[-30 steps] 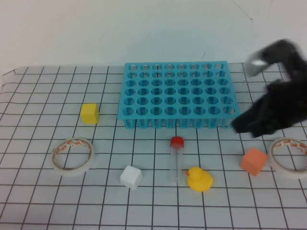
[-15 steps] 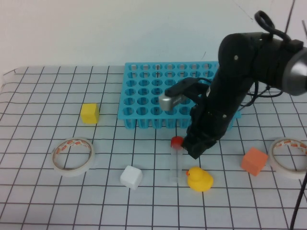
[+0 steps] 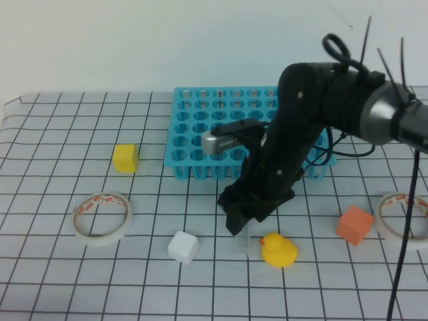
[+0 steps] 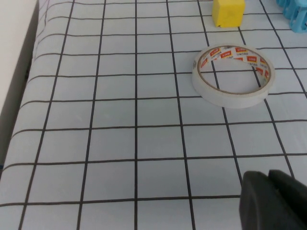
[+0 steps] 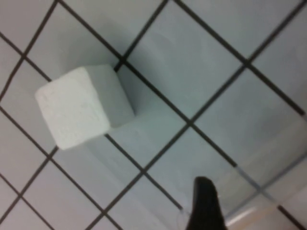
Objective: Place the test tubes
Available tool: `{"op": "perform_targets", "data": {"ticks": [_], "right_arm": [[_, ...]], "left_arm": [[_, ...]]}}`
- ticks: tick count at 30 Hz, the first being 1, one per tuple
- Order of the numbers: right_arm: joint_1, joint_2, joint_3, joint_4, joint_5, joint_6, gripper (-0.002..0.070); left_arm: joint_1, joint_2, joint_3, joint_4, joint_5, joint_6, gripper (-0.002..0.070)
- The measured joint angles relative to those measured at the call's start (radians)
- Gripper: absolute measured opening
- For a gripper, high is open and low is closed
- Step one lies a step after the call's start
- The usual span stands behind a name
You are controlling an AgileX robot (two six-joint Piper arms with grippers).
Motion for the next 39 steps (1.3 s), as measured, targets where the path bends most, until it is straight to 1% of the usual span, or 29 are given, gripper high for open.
{"op": "perform_targets", "data": {"ticks": [8,22,32,39], "right_arm": [[0.020,0.007,-0.002,-0.048,-0.021,0.048,0.0447],[0.041,0.031,-0.038,-0.049,-0.074,0.135,0.0438],[0.099,0.037,-0.091,0.002,-0.185,0.161,0.0437],[0.109,0.086,-0.112,0.006,-0.202,0.169,0.0436]], "left_arm": [[0.000,0.000,0.000,0.000,0.000,0.000,-0.0001],[0.000,0.000,0.000,0.000,-0.004,-0.002,-0.0001],[0.000,0.000,0.000,0.000,-0.005,-0.002,-0.0001],[0.000,0.000,0.000,0.000,-0.005,-0.002,-0.0001]]}}
